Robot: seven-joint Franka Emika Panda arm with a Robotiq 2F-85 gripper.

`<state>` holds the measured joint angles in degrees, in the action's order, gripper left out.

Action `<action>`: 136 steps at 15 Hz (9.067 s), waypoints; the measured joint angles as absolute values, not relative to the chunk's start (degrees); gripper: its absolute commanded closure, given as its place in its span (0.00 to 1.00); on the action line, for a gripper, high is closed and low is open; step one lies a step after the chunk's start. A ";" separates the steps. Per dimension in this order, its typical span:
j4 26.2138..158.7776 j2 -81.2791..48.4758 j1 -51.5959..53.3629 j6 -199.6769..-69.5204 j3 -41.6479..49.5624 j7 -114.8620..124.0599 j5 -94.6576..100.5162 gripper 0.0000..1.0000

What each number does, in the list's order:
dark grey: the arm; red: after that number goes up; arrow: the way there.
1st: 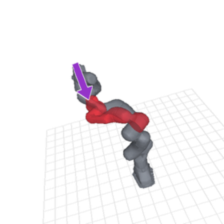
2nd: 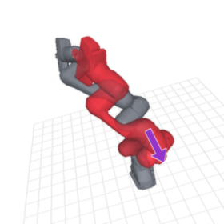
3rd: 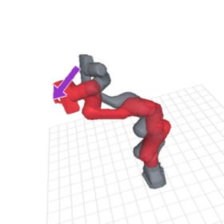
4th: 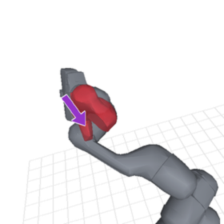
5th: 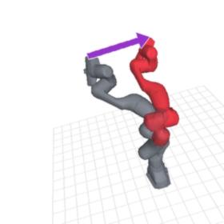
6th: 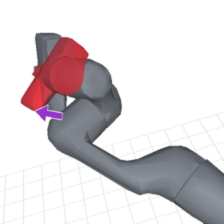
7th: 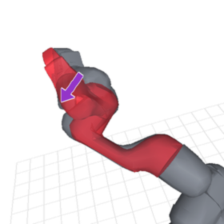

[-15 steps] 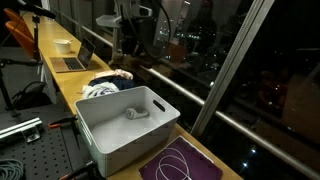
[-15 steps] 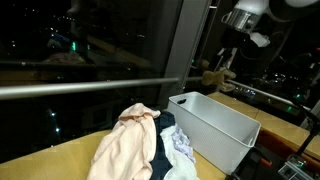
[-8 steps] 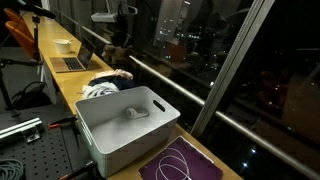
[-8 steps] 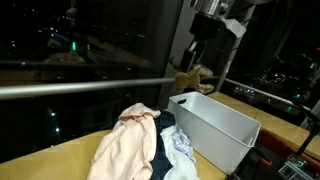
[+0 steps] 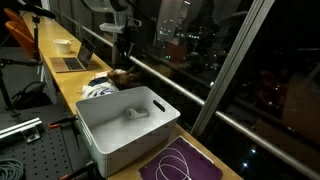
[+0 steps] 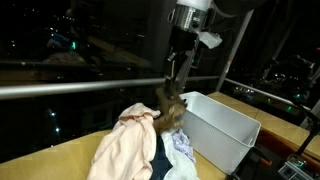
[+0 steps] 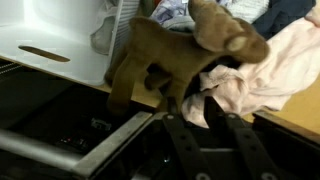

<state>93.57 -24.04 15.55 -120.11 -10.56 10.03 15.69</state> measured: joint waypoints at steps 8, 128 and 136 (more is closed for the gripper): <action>90.30 -25.77 15.67 -115.73 -10.41 7.45 11.69 0.00; 71.23 -41.62 35.48 -100.42 -4.50 21.15 25.38 0.71; 51.82 -60.13 42.45 -93.77 -4.84 22.21 23.83 0.19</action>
<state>51.82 -60.13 42.45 -93.77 -4.84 22.21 23.83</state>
